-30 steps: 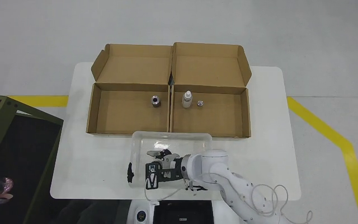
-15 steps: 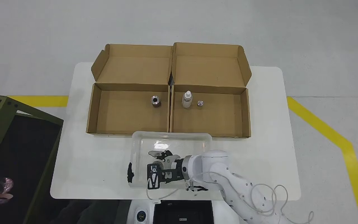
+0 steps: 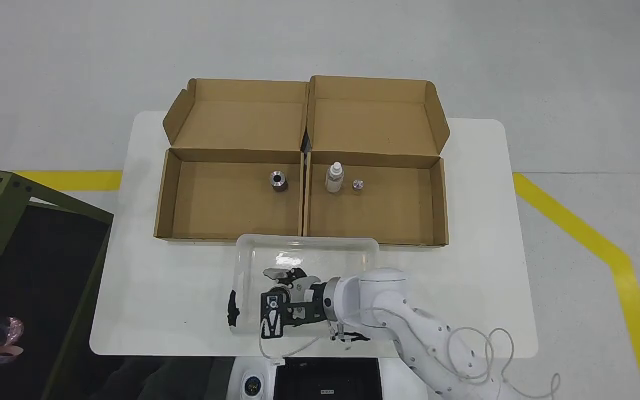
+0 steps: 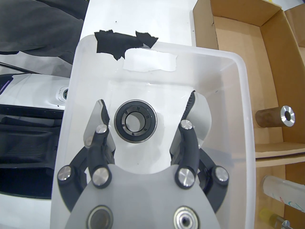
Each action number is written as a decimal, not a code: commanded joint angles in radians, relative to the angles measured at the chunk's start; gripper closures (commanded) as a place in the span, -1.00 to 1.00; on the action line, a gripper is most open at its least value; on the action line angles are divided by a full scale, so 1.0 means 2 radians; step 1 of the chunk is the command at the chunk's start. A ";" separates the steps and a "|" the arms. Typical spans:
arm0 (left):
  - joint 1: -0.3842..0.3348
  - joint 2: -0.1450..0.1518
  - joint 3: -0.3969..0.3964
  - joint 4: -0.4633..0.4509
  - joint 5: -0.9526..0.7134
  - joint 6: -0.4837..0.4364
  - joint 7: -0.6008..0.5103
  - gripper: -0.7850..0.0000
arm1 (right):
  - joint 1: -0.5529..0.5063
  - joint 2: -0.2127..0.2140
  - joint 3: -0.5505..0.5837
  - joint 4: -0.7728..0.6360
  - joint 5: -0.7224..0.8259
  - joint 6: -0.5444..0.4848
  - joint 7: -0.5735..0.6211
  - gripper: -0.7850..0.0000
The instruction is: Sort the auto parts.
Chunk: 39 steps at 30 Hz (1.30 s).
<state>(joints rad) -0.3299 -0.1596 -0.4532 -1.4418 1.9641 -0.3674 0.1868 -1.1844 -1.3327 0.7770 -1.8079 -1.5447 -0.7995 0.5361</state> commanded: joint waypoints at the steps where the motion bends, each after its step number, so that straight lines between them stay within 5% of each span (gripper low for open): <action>1: 0.000 0.000 0.000 0.000 0.000 0.000 0.000 -1.00 | 0.001 0.000 -0.002 0.003 -0.001 0.002 0.000 -0.47; 26: 0.000 0.000 0.000 0.000 0.000 0.000 0.000 -1.00 | 0.034 -0.007 -0.033 0.069 0.010 0.026 -0.016 -0.22; 32: 0.000 0.000 0.000 0.000 0.000 0.000 0.000 -1.00 | 0.044 -0.010 -0.034 0.078 0.024 0.027 -0.024 0.29; 35: 0.000 0.000 0.000 0.000 0.000 0.000 0.000 -1.00 | 0.048 -0.010 -0.032 0.080 0.037 0.022 -0.030 0.93; 39: 0.000 0.000 0.000 0.000 0.000 0.000 0.000 -1.00 | 0.051 -0.010 -0.030 0.074 0.051 0.017 -0.035 1.00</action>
<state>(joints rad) -0.3299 -0.1596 -0.4532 -1.4418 1.9641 -0.3674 0.1868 -1.0833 -1.3533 0.7146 -1.6562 -1.4513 -0.7622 0.4684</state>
